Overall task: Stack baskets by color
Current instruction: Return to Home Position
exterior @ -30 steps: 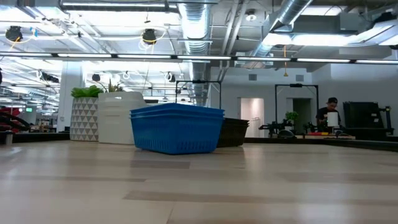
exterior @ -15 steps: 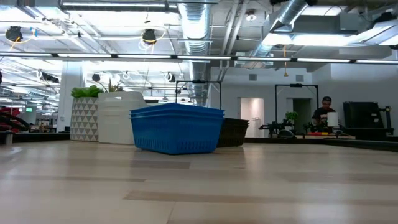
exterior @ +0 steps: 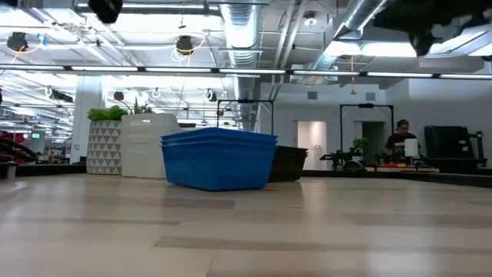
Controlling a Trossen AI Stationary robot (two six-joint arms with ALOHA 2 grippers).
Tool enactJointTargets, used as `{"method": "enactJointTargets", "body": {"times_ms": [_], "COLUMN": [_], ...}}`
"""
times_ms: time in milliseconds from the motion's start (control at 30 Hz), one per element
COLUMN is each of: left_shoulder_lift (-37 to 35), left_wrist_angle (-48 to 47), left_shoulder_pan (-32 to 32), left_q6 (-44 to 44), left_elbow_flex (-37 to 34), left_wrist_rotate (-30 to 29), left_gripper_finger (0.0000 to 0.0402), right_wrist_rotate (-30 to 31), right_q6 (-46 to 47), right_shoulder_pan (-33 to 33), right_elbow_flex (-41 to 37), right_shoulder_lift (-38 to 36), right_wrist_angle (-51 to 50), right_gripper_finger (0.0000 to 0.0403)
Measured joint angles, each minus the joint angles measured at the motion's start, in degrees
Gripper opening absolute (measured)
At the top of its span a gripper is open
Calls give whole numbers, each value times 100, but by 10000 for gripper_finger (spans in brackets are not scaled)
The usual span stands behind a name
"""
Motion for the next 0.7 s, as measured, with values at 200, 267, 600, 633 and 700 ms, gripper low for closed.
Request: {"method": "enactJointTargets", "body": {"times_ms": [200,267,600,633,700], "left_shoulder_lift": [-532,-676,-1200,-1231,-1292], "left_wrist_angle": [505,631,857,889,1017], "left_shoulder_pan": [0,0,0,0,0], "left_q6": [-85,-87,-94,-116,-183], "left_elbow_flex": [-862,-1078,-1891,-1982,-2164], "left_wrist_rotate": [-30,-67,-275,-305,-372], "left_gripper_finger": [0,0,0,0,0], "right_wrist_rotate": [9,9,-2,-5,-9], "right_q6": [0,2,403,403,400], "right_shoulder_pan": [76,74,79,79,77], "right_elbow_flex": [-711,-986,-2209,-2307,-2510], "right_shoulder_lift": [-695,-887,-1843,-1920,-2080], "right_wrist_angle": [63,104,494,544,668], "right_gripper_finger": [72,72,72,72,72]}}
